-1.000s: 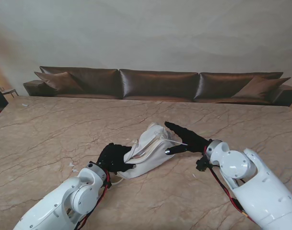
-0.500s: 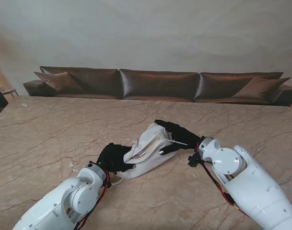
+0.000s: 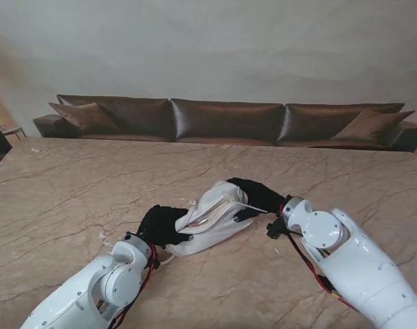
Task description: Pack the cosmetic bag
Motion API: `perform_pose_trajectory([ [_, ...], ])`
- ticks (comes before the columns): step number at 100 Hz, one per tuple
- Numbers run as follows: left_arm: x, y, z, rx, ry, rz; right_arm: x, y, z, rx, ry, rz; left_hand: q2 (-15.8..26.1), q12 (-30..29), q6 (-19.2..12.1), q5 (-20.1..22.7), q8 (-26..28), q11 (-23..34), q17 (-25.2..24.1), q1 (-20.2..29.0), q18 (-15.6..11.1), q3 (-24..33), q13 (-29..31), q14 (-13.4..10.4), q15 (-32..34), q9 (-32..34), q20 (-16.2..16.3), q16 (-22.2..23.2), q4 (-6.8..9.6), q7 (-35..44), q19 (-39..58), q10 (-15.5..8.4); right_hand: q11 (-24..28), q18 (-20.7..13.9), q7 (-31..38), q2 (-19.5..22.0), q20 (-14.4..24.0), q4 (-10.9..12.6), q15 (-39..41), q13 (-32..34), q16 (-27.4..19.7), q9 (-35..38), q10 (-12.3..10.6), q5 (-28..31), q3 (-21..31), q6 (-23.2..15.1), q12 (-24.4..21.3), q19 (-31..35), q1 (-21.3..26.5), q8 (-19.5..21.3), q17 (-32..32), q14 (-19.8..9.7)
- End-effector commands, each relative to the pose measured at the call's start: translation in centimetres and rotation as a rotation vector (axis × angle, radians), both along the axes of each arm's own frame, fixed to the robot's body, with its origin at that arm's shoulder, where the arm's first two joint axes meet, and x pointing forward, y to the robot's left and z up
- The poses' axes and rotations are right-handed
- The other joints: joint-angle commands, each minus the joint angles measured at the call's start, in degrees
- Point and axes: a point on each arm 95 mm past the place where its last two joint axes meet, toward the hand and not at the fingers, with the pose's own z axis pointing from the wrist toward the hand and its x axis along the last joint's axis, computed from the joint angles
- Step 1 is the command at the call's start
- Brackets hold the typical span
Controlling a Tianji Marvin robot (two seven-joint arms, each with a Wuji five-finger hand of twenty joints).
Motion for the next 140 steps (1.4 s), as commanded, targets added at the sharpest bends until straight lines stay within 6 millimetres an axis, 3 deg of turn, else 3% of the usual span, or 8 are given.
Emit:
perform_pose_trajectory([
  [1,-0.4,-0.3,-0.9,0.005,0.022,0.005,-1.1,2.2,-1.8,0.027,0.036,0.042,7.70,-0.07,-8.34,2.34,-1.75,2.20,-0.84,16.12,-1.35,13.77,-0.04,-6.76,-0.75,5.28,0.30,-0.30,4.76,1.64,0.98,-5.57,4.07,0.57,7.04,-0.08,0.43,-0.46,4.01,6.68,1.41,4.55,-3.89,6.81,2.76,-11.73,0.73,0.96,-0.28,-1.14,2.03,0.00],
  [14,-0.5,-0.4,-0.7,-0.002,0.020,0.004,-1.0,2.9,-2.3,0.069,0.024,0.028,6.59,-0.80,-8.39,1.67,-5.62,0.30,-0.80,15.84,-1.54,13.71,-0.36,-7.00,-1.42,5.03,0.24,-0.37,3.70,0.61,0.94,-5.44,8.70,0.33,10.64,7.54,2.18,1.19,13.03,13.05,8.51,15.32,-6.40,15.45,3.41,-16.08,6.49,6.67,3.25,-1.45,8.17,-1.78],
  [20,-0.4,-0.4,-0.7,-0.002,0.017,0.005,-0.9,3.0,-2.4,0.090,0.030,0.023,5.77,-0.70,-8.37,0.61,-8.83,-1.88,-0.93,15.49,-1.64,13.60,-0.79,-7.21,-2.29,4.72,0.18,-0.47,2.54,0.42,0.81,-5.40,6.58,0.32,17.23,10.89,2.75,-6.33,16.10,15.51,9.93,20.98,-6.16,19.70,3.01,-20.76,9.08,10.54,7.59,-5.32,10.62,-1.56],
  [28,-0.4,-0.2,-0.7,-0.006,0.021,0.007,-0.9,3.2,-2.5,0.112,0.037,0.015,3.06,1.12,-8.26,-3.49,-14.18,-9.37,-2.38,12.81,-1.74,14.10,-3.42,-7.78,-6.21,3.63,-0.24,-0.95,0.58,-0.87,-0.94,-4.81,5.14,0.41,27.45,13.63,3.66,-6.17,19.67,19.62,11.05,28.11,-6.18,25.28,5.28,-28.97,9.45,15.31,11.16,-6.99,14.36,-1.17],
  [42,-0.4,0.4,-0.7,-0.025,0.036,0.009,-0.9,3.2,-2.8,0.148,0.081,0.004,5.91,-3.71,-4.89,-13.44,-17.11,-10.79,-7.92,-7.22,-0.94,9.13,-13.22,-8.04,-17.44,-8.04,-0.09,-2.07,9.21,-4.58,-7.41,-3.77,8.19,1.02,28.44,19.46,4.86,-5.46,26.48,23.45,15.30,33.88,-5.30,36.66,4.40,-28.78,12.21,22.62,21.36,8.48,17.30,1.54],
  [63,-0.2,1.5,-0.5,-0.095,0.070,0.020,-0.9,2.8,-3.4,0.160,0.099,-0.024,12.97,-20.83,1.30,-16.58,-15.50,-11.75,-15.13,-22.47,0.83,-2.49,-24.53,-7.74,-31.60,-20.85,-2.81,-8.31,12.22,-18.85,-19.67,-2.71,12.91,1.57,30.84,24.86,5.77,-3.89,32.51,23.45,19.74,34.14,-5.95,39.79,3.36,-29.50,18.21,25.02,26.39,23.29,17.27,2.24],
  [97,0.1,3.2,0.3,-0.231,0.072,0.073,-1.1,2.3,-4.5,0.174,0.089,-0.065,22.67,-25.15,2.00,-17.01,-23.01,-18.30,-19.86,-23.42,0.93,-17.75,-32.79,-7.45,-40.18,-27.30,-5.62,-13.76,14.99,-27.55,-31.17,-0.53,13.90,1.58,31.36,28.31,6.53,-2.63,33.96,23.29,22.07,34.69,-6.65,41.64,2.17,-29.97,20.83,25.33,28.04,26.45,17.08,2.31],
  [140,-0.1,5.5,1.9,-0.325,0.034,0.044,-1.4,1.9,-5.2,0.207,0.042,-0.150,15.86,-34.56,8.28,-20.03,-34.75,-24.94,-23.93,-22.58,-1.59,-8.12,-41.10,-9.82,-52.77,-35.66,-14.23,-28.92,13.76,-41.80,-46.13,1.85,16.52,3.01,32.63,31.10,8.74,-0.85,39.03,24.10,25.85,35.33,-5.58,42.82,1.89,-29.43,23.71,27.49,29.64,28.44,18.65,3.40],
])
